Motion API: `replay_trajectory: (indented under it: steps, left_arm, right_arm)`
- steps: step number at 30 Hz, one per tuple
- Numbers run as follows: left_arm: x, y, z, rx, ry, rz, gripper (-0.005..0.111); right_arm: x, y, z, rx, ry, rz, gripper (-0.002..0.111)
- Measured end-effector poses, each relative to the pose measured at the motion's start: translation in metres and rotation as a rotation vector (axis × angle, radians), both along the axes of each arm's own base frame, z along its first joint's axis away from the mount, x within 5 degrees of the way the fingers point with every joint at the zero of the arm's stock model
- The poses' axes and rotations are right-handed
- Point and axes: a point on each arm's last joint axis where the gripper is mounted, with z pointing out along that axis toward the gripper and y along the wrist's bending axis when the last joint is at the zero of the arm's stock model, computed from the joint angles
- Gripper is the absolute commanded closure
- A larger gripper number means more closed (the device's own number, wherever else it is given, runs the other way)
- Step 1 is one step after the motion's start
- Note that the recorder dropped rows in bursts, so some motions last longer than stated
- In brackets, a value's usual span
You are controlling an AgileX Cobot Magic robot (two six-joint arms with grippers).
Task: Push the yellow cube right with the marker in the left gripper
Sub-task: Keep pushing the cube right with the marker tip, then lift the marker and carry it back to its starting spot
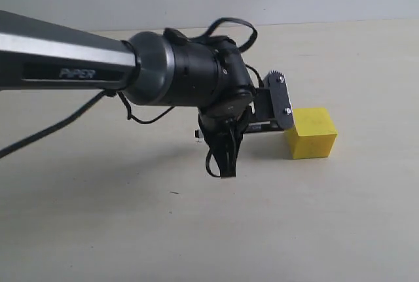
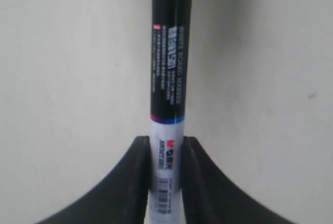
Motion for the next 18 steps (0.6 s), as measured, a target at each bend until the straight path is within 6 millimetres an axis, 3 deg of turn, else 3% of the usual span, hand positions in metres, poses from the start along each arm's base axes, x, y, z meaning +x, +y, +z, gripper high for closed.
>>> replay_trajectory:
  steps: [9, 13, 18]
  left_arm:
    - [0.021, 0.036, 0.066, -0.189, -0.036, 0.334, 0.107]
    - [0.023, 0.050, 0.078, -0.233, 0.006, 0.482, 0.107]
    - [0.022, 0.056, 0.078, -0.284, 0.060, 0.682, 0.107]
  right_arm:
    - [0.000, 0.000, 0.000, 0.000, 0.000, 0.000, 0.108]
    - [0.000, 0.000, 0.000, 0.000, 0.000, 0.000, 0.108]
    - [0.000, 0.000, 0.000, 0.000, 0.000, 0.000, 0.108]
